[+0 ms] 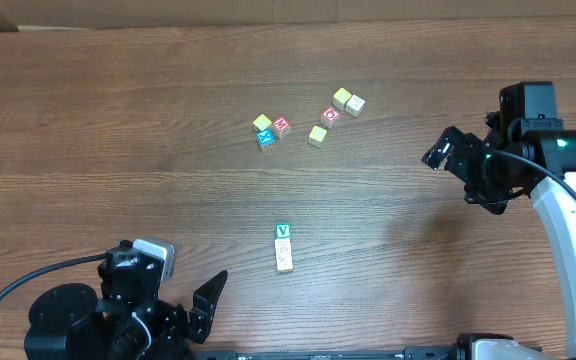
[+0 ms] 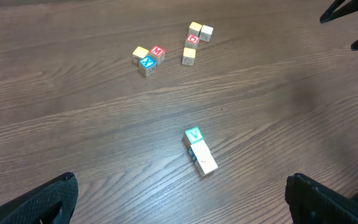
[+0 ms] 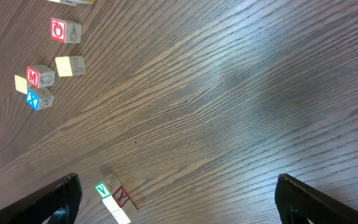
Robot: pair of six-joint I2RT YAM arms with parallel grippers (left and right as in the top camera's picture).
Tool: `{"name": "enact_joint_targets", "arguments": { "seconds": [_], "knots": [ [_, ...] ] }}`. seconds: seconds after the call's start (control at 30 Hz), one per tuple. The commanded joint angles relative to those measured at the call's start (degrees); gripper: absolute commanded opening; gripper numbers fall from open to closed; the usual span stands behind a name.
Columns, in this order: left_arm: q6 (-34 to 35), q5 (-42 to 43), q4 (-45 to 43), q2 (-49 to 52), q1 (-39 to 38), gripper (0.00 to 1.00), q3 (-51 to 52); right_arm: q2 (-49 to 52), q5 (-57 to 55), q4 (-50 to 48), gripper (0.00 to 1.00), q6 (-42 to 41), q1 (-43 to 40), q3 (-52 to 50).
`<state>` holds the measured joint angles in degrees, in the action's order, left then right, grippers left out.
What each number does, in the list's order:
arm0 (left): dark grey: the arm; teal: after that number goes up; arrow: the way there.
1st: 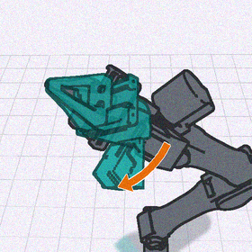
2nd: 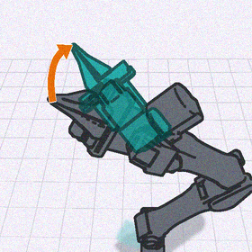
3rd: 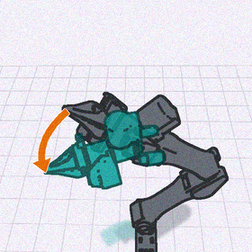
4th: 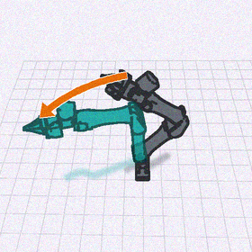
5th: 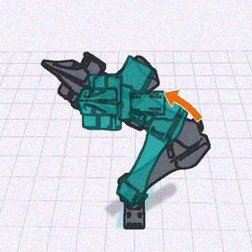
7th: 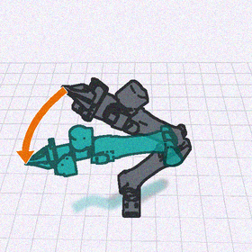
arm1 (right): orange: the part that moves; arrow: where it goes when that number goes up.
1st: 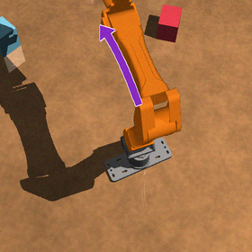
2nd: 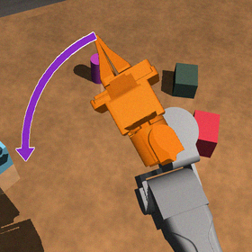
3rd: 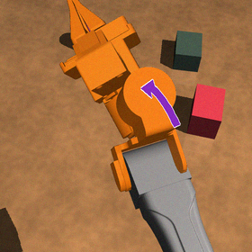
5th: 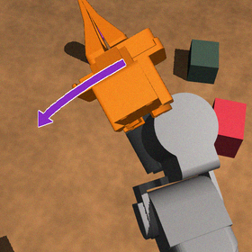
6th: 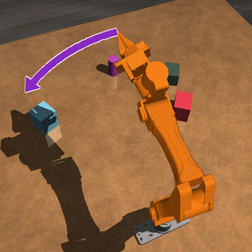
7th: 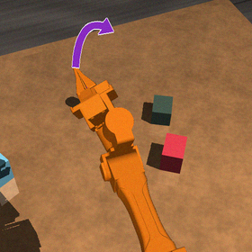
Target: Flip 5 blocks
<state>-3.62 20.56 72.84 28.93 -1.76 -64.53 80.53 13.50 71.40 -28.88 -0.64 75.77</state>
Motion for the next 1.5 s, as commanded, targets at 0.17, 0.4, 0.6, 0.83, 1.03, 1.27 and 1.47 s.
{"name": "enact_joint_targets", "arguments": {
  "seconds": [0.17, 0.4, 0.6, 0.83, 1.03, 1.27, 1.47],
  "knots": [
    [-0.44, -0.66, 0.04, -0.55, 0.09, 1.0, -0.35, -0.68, -0.22, -0.17, 1.0, 0.85, 0.22, 1.51],
    [-0.44, -0.66, 0.04, -0.55, 0.09, 1.0, -0.35, -0.68, -0.22, -0.17, 1.0, 0.85, 0.22, 1.51],
    [-0.44, -0.66, 0.04, -0.55, 0.09, 1.0, -0.35, -0.68, -0.22, -0.17, 1.0, 0.85, 0.22, 1.51],
    [-0.44, -0.66, 0.04, -0.55, 0.09, 1.0, -0.35, -0.7, -0.22, -0.15, 1.0, 0.87, 0.22, 1.51],
    [-0.46, -0.66, 0.04, -0.55, 0.09, 1.0, -0.35, -3.65, -3.82, -3.54, 1.0, 0.85, 0.55, 1.49],
    [-0.44, -0.66, 0.04, -0.55, 0.09, 1.0, -0.35, -14.62, -13.77, -14.16, 1.0, 0.87, 5.84, 0.68],
    [-0.44, -0.63, 0.04, -0.55, 0.09, 1.0, -0.35, -30.47, -18.53, -30.6, 1.0, 0.87, 9.68, -10.97]
  ]
}}
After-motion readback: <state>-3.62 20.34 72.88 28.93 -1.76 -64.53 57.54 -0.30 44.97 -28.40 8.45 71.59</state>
